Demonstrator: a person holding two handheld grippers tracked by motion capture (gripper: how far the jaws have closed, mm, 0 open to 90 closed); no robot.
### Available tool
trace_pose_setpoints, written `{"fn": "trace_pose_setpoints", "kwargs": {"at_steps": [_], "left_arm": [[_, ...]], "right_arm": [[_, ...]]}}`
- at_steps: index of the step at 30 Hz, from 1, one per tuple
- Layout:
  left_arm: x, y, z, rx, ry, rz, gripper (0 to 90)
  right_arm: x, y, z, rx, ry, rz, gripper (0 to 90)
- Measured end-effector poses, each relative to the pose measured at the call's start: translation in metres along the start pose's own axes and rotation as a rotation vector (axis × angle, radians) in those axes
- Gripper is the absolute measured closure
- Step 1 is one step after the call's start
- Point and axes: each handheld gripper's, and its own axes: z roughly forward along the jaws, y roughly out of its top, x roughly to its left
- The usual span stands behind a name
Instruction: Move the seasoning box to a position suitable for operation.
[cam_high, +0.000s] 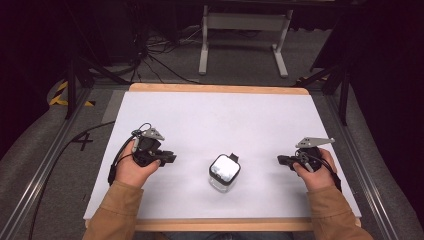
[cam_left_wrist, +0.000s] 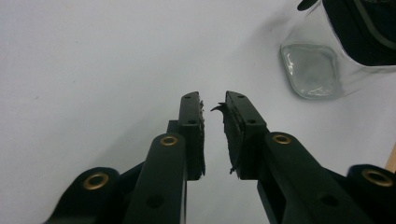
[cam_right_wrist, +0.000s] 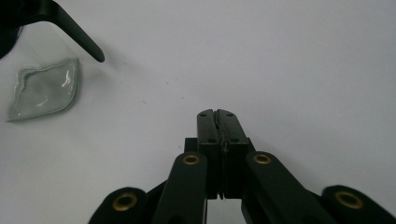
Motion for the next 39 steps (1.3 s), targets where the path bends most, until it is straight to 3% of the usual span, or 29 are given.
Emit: {"fn": "trace_pose_setpoints", "kwargs": {"at_steps": [7,18,23,28,39], "left_arm": [[-0.014,0.006,0.006,-0.019,-0.009,0.028,89.5],[-0.049,0.021,0.034,0.023,-0.072,0.135,89.7],[-0.062,0.025,0.045,0.026,-0.105,0.148,89.7],[-0.069,0.027,0.053,0.05,-0.111,0.179,89.7],[-0.072,0.028,0.059,0.055,-0.107,0.182,89.7]], "right_arm": [[0.001,0.0,0.0,-0.006,0.003,-0.003,89.7],[0.002,-0.001,-0.001,-0.003,0.006,-0.007,89.6],[0.001,-0.003,-0.002,-0.005,0.004,-0.01,89.6],[0.002,-0.003,-0.001,-0.003,0.004,-0.013,89.6],[0.003,-0.003,0.0,-0.002,0.007,-0.011,89.6]]}}
